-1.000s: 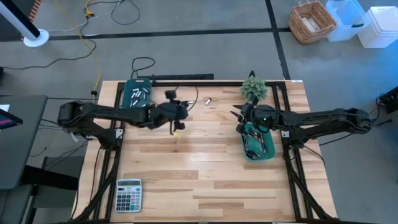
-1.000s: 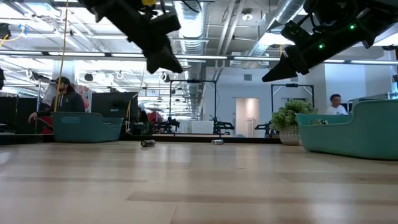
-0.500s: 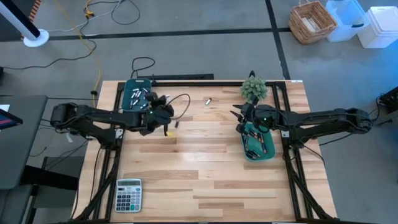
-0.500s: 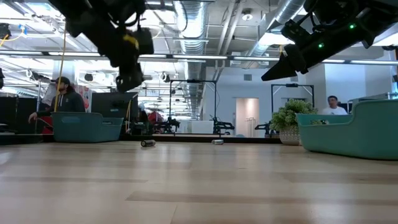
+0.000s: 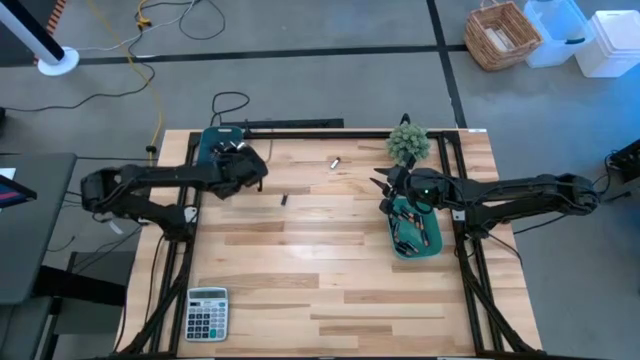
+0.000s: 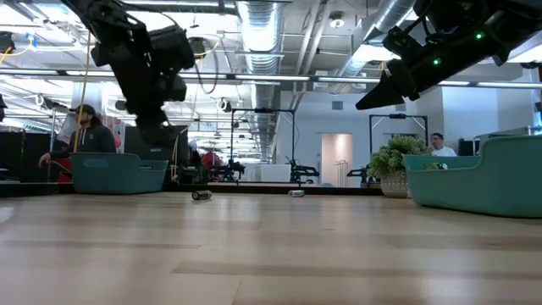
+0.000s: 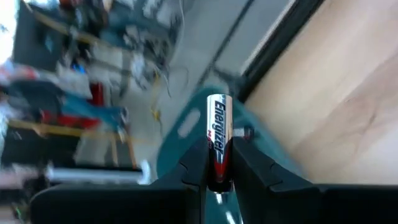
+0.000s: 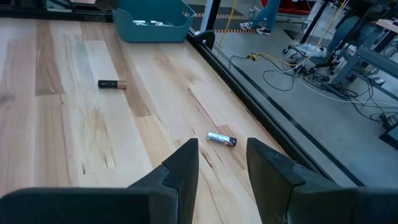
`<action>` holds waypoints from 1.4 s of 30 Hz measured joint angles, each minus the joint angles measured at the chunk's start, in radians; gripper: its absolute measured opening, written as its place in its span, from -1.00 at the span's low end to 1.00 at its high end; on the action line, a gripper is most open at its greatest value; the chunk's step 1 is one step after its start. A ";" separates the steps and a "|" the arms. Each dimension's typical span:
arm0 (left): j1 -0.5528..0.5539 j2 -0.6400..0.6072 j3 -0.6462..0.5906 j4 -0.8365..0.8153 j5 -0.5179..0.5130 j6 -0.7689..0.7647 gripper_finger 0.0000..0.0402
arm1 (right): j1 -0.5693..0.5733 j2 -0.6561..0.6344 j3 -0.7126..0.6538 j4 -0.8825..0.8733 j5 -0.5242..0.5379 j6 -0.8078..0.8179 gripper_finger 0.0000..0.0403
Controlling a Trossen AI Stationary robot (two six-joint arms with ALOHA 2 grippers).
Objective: Sort batteries
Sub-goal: Put the black-silver battery into the blue bin, then put the brown-block battery into the green bin
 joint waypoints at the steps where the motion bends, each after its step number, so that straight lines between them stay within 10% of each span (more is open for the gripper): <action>1: 0.021 -0.003 0.000 -0.022 0.017 -0.024 -0.77 | 0.000 0.000 0.000 0.000 0.000 0.000 -0.27; 22: 0.348 -0.005 0.000 -0.128 0.376 -0.325 -0.77 | 0.000 0.000 0.000 0.002 0.000 0.000 -0.27; 42: 0.435 -0.004 0.000 -0.120 0.426 -0.320 -0.45 | 0.000 0.000 0.000 0.001 0.000 0.000 -0.27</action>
